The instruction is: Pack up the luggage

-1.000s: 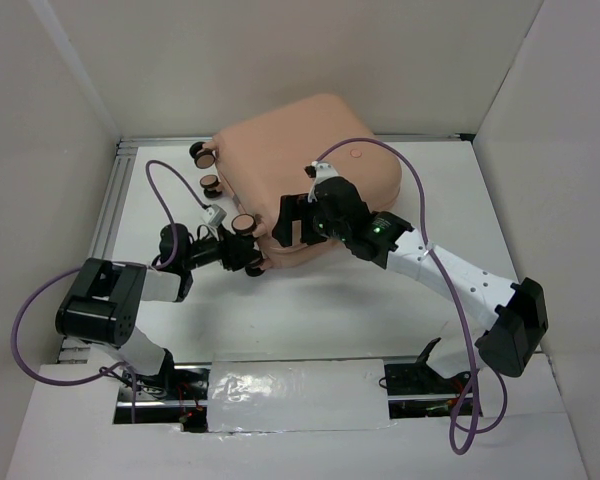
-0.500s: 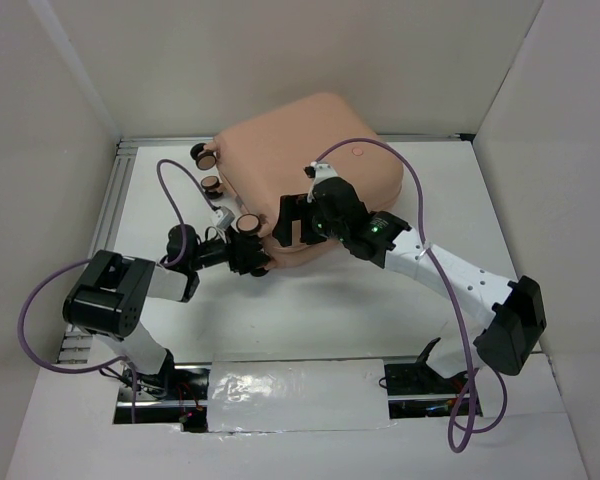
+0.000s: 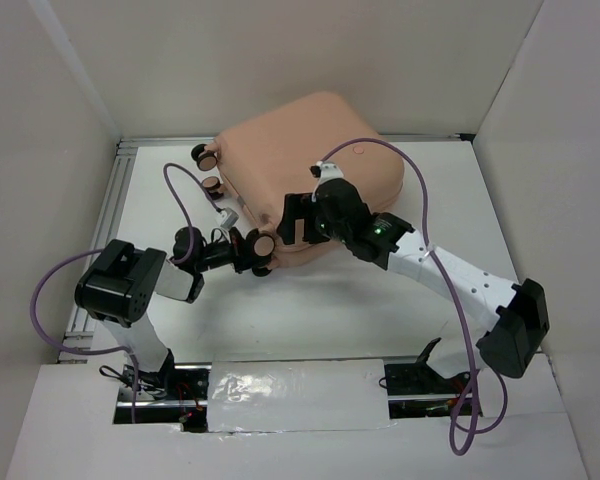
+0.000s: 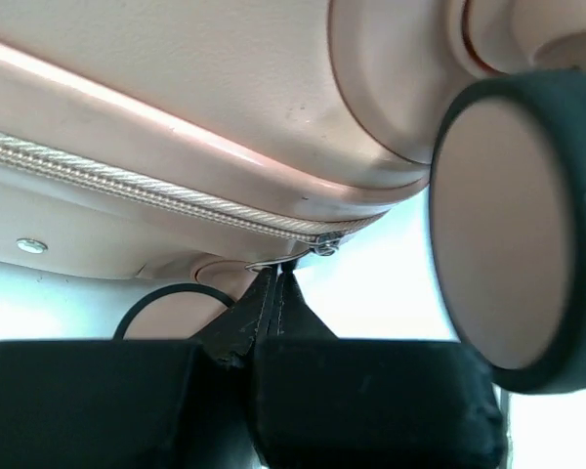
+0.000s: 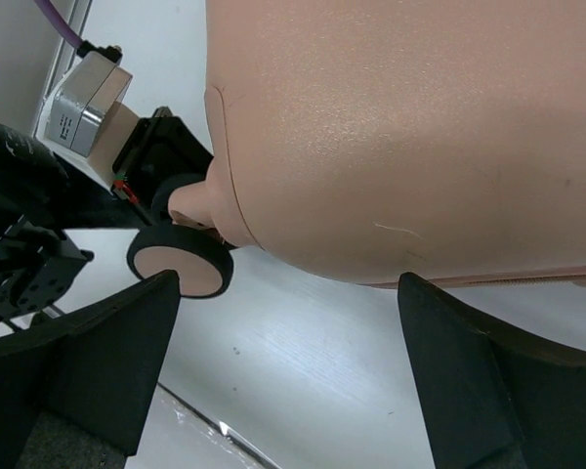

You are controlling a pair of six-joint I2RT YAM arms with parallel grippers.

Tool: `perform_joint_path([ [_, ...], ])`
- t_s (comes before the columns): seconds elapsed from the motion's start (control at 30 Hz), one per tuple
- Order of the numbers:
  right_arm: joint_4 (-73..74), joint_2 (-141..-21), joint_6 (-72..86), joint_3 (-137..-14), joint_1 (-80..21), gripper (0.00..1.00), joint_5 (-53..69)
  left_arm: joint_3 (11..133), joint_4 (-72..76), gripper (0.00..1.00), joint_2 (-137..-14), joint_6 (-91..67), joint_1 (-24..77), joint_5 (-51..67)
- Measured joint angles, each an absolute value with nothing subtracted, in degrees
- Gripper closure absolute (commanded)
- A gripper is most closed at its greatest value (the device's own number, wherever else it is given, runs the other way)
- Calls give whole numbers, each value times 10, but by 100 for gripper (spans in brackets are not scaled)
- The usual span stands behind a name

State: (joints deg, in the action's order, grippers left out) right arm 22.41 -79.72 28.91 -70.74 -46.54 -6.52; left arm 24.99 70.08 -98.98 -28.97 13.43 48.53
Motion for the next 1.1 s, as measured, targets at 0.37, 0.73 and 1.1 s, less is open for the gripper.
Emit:
perform_joint_path([
  [0.37, 240, -753, 308, -684, -471, 2, -114, 237, 712, 47, -980, -318, 133, 475],
  [0.73, 249, -750, 330, -699, -505, 1, -172, 213, 682, 43, -896, -287, 131, 410],
  [1.1, 262, -748, 329, -707, -522, 1, -215, 162, 691, 43, -861, -288, 154, 358],
])
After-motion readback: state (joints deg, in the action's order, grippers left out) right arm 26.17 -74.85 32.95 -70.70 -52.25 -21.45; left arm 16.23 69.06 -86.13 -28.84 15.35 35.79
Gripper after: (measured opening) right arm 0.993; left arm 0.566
